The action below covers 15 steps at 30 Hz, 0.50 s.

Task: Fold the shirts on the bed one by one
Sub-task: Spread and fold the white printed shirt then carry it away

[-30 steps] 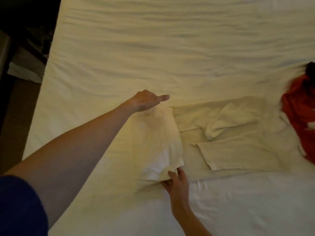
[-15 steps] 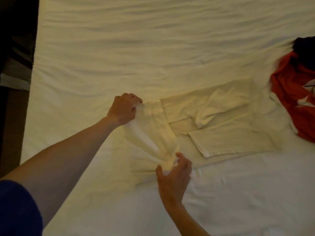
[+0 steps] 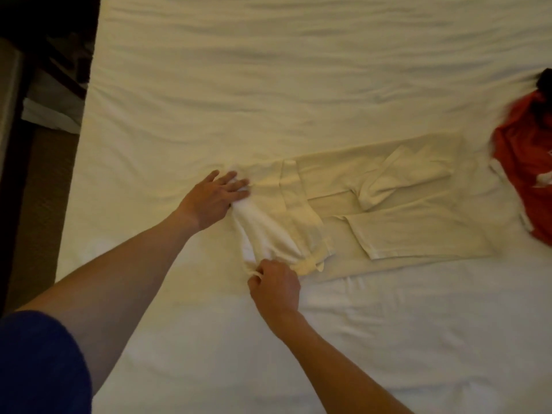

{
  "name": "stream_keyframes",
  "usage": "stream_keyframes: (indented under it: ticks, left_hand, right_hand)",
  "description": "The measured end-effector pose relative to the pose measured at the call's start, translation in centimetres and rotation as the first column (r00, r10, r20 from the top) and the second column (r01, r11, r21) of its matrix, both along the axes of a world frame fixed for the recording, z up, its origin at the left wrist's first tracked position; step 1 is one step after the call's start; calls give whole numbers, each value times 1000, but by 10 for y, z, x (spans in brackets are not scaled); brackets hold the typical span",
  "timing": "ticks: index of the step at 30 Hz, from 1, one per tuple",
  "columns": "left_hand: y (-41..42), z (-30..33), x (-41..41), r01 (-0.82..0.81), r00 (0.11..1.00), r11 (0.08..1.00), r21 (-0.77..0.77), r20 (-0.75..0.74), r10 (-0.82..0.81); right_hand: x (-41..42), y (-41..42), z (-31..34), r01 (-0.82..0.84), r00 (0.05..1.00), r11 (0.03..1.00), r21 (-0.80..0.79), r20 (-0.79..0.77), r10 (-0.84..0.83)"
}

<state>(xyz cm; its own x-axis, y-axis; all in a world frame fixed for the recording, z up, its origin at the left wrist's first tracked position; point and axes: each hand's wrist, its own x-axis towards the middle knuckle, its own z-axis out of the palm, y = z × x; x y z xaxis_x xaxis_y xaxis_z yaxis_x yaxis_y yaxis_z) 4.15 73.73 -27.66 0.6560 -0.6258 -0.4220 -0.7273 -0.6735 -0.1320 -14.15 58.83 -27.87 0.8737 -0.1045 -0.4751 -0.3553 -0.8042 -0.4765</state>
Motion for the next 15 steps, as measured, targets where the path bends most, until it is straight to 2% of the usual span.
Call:
stream_keyframes:
  ticks: [3,5,7,9,10,12,15]
  left_hand:
    - [16,25,-13,6,999,999,41,-46,-4]
    - [20,48,-25,-41,992,982,183,-112,62]
    - [17,72,-34,-87,969,930,356,-187,162]
    - [9,95,-31,-98,923,854,511,-274,270]
    - [2,107,-25,-116,896,827,551,-301,326]
    - [-21,126,-4,-189,858,838,511,-329,394]
    - [-80,137,26,-346,822,902,258,-381,424]
  right_hand:
    - [-13,-8,18,120,985,973,196,-146,-92]
    - [-24,-10,32,170,951,909,380,-304,-51]
    - [-36,-8,50,296,873,737,607,-485,49]
    - [-46,-10,67,413,804,564,715,-577,143]
    - [-49,-15,73,443,798,511,737,-584,150]
    - [-49,-36,85,503,811,425,753,-581,70]
    - [-38,-96,90,619,786,310,722,-558,-267]
